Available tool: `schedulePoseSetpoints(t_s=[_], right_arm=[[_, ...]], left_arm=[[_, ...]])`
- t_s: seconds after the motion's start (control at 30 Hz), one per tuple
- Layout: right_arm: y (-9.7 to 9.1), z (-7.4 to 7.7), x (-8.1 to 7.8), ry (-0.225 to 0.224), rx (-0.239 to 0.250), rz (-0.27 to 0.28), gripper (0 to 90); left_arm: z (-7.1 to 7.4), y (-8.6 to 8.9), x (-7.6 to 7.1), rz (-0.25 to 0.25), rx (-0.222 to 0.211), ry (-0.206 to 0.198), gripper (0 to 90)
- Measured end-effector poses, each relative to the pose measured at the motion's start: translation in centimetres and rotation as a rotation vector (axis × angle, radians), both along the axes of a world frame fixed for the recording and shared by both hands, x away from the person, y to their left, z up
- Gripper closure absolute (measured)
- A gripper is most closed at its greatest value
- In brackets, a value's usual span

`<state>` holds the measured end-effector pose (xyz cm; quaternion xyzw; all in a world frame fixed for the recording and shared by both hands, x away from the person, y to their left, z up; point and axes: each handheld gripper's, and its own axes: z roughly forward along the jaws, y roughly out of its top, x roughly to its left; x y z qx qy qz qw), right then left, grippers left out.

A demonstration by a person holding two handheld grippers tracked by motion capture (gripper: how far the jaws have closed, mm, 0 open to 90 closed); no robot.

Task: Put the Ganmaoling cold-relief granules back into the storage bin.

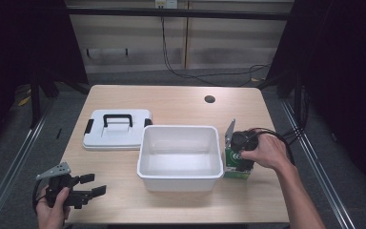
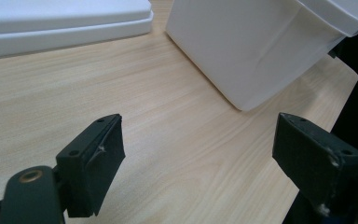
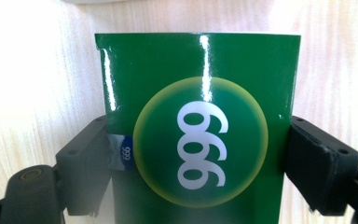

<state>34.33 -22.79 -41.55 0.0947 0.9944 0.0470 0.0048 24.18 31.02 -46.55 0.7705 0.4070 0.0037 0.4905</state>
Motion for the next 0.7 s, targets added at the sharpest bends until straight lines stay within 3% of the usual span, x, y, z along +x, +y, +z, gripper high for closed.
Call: schedulePoseSetpoints(t_s=[0.07,0.7], right_arm=[[-0.2,0.4,-0.1,0.005,0.028,-0.020,16.5],[-2.3,2.5,-1.0,0.002,0.117,-0.062,16.4]], left_arm=[[0.0,0.0,0.0,0.003,-0.003,0.001,16.6],[0.1,0.0,-0.1,0.002,-0.008,-0.003,16.6]])
